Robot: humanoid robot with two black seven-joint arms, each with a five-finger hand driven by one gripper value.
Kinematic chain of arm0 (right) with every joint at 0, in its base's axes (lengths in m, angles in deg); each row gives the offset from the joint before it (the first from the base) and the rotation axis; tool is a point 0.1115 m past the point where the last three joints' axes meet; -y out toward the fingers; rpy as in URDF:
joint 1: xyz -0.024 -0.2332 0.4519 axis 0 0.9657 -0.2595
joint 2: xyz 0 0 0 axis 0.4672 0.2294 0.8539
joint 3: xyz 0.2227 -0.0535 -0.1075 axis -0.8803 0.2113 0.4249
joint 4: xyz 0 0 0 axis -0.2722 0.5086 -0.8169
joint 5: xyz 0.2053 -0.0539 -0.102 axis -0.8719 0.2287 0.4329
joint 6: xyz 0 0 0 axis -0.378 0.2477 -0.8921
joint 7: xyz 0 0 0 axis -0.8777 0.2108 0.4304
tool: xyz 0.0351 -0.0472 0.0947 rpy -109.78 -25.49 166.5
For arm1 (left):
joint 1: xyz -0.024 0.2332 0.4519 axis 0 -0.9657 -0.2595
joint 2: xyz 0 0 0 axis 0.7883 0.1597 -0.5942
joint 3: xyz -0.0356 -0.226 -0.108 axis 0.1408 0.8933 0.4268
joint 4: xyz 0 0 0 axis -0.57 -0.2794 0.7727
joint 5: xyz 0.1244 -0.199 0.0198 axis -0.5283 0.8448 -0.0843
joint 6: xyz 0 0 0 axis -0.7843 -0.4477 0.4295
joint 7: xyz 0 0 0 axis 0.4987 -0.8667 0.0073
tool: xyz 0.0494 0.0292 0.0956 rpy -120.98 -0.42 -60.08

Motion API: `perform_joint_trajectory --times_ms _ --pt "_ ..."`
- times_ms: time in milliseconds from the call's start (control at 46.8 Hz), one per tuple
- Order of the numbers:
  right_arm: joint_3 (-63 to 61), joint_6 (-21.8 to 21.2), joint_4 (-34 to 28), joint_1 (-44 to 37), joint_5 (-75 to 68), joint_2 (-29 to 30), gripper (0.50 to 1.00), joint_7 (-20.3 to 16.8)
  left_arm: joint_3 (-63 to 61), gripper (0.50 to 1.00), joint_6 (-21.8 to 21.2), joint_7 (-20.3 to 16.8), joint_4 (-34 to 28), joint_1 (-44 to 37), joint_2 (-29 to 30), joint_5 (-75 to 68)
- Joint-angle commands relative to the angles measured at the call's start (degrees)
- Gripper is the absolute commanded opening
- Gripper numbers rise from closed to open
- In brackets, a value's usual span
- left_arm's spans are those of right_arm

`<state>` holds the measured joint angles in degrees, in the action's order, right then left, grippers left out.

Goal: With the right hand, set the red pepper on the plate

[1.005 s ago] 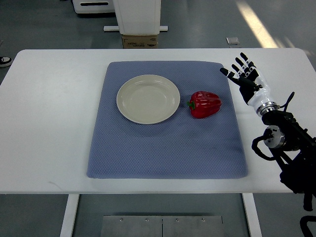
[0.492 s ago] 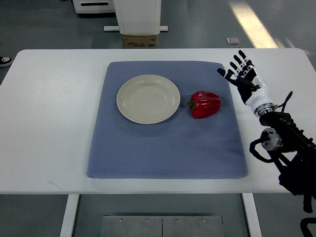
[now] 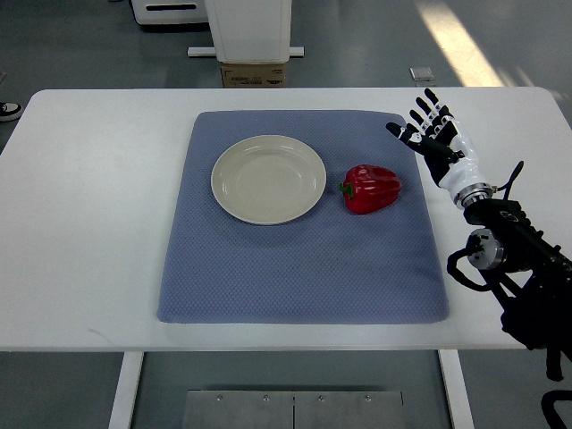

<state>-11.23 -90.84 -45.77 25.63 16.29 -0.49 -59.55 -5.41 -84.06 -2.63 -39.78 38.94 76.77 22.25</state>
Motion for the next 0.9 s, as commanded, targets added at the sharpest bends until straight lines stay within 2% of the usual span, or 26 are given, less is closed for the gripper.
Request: perform_joint_trajectory --times_ms 0,171,406,599,877 --pt "0.08 -0.09 0.01 -0.4 0.01 -0.19 1.0 -0.02 0.0 1.0 0.0 0.0 0.0 0.0 0.0 0.08" --pt "1.75 -0.35 -0.25 -1.89 0.01 -1.24 1.0 0.16 0.0 1.0 0.0 0.0 0.0 0.0 0.0 -0.01" --pt "10.36 -0.44 -1.83 -4.44 0.01 -6.86 1.0 0.6 0.0 1.0 0.0 0.0 0.0 0.0 0.0 0.08" --pt "17.3 -0.44 -5.52 -6.37 0.27 -12.05 0.998 1.39 0.0 1.0 0.0 0.0 0.0 0.0 0.0 -0.01" --pt "24.16 -0.62 -8.51 -8.75 8.52 -15.39 0.995 1.12 0.0 1.0 0.0 0.0 0.0 0.0 0.0 -0.01"
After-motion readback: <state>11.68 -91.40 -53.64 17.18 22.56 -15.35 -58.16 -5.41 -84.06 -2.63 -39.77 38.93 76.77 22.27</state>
